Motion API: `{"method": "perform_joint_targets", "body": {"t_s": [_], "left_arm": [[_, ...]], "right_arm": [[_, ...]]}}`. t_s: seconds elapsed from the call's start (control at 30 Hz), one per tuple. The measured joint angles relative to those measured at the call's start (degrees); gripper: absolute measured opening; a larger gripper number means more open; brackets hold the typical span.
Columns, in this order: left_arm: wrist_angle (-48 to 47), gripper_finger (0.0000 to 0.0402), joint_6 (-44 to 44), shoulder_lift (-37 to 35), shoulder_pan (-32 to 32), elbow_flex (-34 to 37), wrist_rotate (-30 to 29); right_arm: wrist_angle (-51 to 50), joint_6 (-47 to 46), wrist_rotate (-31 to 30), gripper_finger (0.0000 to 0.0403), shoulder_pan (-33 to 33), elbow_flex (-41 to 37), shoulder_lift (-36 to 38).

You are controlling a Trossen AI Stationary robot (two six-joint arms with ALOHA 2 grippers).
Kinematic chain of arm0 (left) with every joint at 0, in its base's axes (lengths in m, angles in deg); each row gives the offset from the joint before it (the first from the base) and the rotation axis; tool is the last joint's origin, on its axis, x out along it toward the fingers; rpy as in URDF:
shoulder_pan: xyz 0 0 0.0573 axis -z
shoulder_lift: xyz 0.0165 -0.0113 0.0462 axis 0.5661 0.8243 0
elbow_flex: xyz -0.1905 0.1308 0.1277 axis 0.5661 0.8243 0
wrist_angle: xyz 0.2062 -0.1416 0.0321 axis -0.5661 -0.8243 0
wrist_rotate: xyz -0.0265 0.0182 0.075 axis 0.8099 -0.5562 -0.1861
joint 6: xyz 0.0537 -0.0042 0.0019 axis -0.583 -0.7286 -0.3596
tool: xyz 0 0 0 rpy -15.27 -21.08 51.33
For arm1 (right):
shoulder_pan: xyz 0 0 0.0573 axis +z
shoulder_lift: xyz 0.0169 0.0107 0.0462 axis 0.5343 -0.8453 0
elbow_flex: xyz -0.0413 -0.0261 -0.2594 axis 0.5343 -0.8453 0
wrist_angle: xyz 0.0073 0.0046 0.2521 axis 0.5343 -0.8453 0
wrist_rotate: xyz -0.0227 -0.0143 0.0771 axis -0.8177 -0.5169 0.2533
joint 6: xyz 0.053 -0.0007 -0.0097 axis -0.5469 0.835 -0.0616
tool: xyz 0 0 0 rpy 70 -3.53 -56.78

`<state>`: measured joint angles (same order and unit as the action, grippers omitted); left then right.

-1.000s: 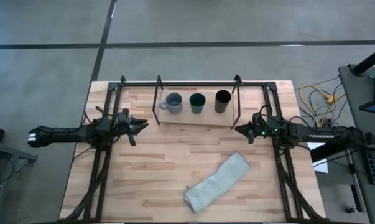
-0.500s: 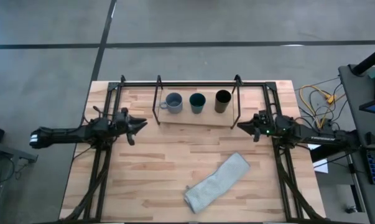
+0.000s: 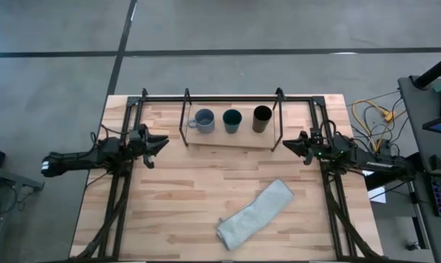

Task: Stack small to large cups/mugs on shelf
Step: Return to Home Position

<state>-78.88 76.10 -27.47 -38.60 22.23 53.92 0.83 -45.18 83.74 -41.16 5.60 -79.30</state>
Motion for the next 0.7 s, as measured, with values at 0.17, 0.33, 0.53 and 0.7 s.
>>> {"method": "perform_joint_targets", "body": {"t_s": [0.17, 0.33, 0.53, 0.7], "left_arm": [[0.15, 0.0068, 0.00, 0.00, 0.02, 0.00, -0.02], [0.13, 0.0068, 0.00, 0.38, 0.01, 0.00, 0.00], [0.09, 0.0068, 0.00, 1.65, 0.01, 0.00, 0.00], [0.06, 0.0068, 0.00, 2.51, 0.02, 0.00, 0.00]], "right_arm": [[0.01, 0.00, -0.02, 0.0054, 0.00, 0.00, -0.02], [-0.01, 0.00, -0.02, 0.0054, 0.00, 0.00, -0.02], [0.01, 0.00, -0.04, 0.0054, 0.00, 0.00, -0.02], [0.03, 0.00, -0.04, 0.0054, 0.00, 0.00, -0.05]]}}
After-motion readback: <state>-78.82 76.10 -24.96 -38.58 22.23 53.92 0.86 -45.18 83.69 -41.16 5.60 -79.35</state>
